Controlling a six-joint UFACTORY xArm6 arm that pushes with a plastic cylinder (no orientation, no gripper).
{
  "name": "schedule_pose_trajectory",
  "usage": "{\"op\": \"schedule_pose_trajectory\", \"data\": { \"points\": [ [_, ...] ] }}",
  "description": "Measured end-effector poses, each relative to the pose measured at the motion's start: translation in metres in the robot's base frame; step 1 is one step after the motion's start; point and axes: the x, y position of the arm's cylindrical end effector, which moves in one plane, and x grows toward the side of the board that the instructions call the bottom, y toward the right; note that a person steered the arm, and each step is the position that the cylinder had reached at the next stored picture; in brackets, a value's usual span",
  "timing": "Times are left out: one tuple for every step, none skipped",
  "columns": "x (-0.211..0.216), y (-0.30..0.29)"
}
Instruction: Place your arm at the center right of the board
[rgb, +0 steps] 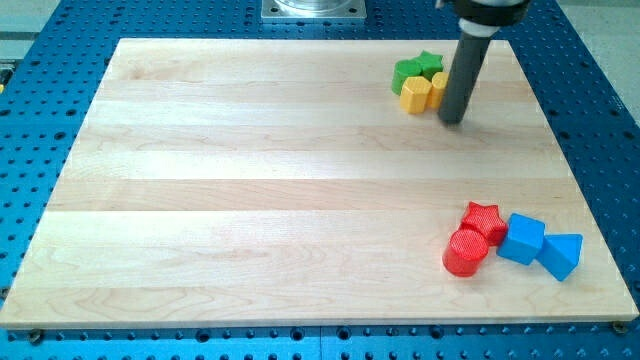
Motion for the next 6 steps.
{"op": "schedule_pose_trajectory", "data": {
  "points": [
    [-0.026,0.009],
    [-0.032,0.009],
    [-0.023,0.015],
    [0.013,0.054],
    [0.096,0.124],
    [0.181,0.151]
  ]
}}
